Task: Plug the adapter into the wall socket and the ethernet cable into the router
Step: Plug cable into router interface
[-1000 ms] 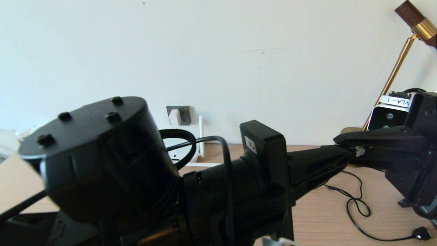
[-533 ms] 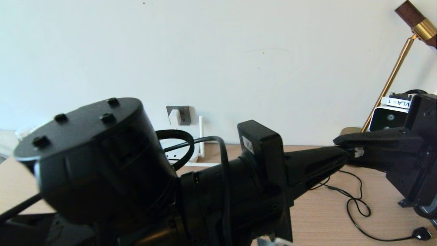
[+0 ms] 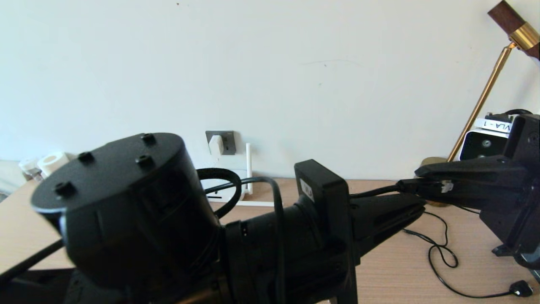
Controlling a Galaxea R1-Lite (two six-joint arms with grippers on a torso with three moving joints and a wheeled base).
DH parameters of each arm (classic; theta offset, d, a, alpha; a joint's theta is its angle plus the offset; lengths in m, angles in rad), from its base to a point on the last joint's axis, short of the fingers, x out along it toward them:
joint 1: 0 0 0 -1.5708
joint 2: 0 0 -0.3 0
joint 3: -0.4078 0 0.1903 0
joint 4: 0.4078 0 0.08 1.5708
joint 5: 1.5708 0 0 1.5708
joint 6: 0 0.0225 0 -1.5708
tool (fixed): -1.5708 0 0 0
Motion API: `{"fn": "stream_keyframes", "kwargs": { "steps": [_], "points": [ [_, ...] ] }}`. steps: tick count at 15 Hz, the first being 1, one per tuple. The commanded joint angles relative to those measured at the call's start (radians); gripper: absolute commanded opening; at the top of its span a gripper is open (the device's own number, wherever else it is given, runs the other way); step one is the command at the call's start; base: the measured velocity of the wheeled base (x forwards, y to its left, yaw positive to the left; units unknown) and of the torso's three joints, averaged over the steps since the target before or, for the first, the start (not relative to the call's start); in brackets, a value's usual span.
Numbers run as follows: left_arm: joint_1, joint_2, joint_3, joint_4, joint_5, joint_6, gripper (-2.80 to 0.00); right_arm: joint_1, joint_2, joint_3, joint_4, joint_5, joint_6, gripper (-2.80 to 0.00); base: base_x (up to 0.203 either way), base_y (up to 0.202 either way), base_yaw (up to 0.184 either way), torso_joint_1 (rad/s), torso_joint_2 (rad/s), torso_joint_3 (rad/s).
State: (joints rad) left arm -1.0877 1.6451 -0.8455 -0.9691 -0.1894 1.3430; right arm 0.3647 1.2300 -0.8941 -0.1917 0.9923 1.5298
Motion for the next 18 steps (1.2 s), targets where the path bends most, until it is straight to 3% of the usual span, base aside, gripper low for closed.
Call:
{"fn": "stream_keyframes", "kwargs": {
  "steps": [1,5,6,18],
  "points": [
    [0.000,-0.001,-0.003,-0.006,-0.001,0.007,-2.80,0.000,-0.004,0.003,-0.002,0.006,0.009,-2.80,0.000,0.000,0.000,0.000,0.00,0.000],
    [0.000,-0.013,-0.011,-0.018,-0.001,0.007,-2.80,0.000,-0.006,0.004,-0.003,0.006,0.009,-2.80,0.000,0.000,0.000,0.000,0.00,0.000],
    [0.000,-0.013,-0.012,-0.019,0.000,0.007,0.00,0.000,-0.006,0.004,-0.003,0.006,0.009,-2.80,0.000,0.000,0.000,0.000,0.00,0.000],
    [0.002,0.065,-0.096,-0.026,-0.002,0.013,0.00,0.000,-0.035,0.021,-0.003,0.012,0.012,-2.80,0.000,0.000,0.000,0.000,0.00,0.000]
  ]
}}
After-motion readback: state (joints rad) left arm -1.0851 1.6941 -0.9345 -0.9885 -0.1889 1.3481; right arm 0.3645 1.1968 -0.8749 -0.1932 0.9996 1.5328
